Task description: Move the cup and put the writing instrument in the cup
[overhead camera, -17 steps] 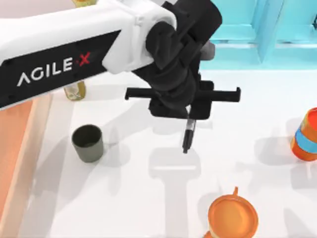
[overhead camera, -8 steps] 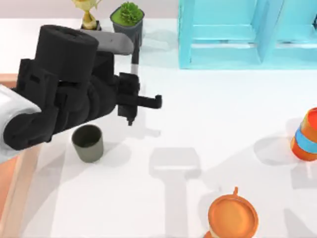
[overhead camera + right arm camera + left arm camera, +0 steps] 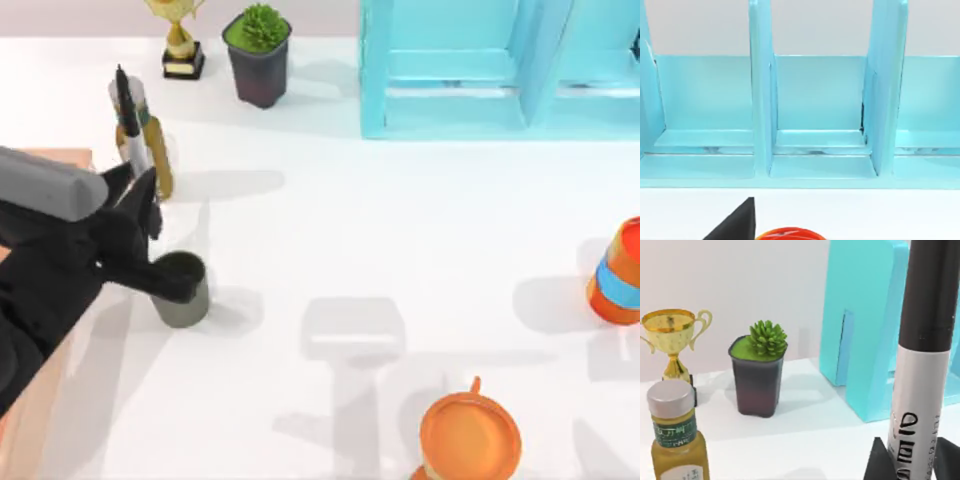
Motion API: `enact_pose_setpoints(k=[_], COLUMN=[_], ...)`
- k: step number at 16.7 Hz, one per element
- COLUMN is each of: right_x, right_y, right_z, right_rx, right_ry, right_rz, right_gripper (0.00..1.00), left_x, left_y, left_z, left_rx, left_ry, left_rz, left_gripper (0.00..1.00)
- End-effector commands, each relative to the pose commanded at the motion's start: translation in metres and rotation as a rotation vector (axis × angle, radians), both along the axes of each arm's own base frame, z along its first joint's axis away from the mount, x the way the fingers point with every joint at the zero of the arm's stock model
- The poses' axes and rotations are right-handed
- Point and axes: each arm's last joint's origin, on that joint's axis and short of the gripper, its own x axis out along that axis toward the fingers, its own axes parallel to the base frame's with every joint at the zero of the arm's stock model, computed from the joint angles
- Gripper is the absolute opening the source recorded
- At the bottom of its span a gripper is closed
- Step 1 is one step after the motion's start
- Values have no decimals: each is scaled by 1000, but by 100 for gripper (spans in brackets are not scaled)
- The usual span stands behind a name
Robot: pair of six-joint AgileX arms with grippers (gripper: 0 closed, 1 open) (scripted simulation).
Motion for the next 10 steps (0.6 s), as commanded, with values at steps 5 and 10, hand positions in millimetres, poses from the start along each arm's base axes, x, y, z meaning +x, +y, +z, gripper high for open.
enact_pose_setpoints(k=[5,10], right_x=[0,0], right_y=[0,0], right_z=[0,0], right_rx=[0,0], right_ry=[0,0], right_rz=[0,0], right_gripper=[100,100], left_x=[-19,-19], left_y=[16,15], left_z=[-11,-11], left_rx=[-6,-3], left_ry=[-147,-142], left_rz=[39,36], left_gripper=[0,0])
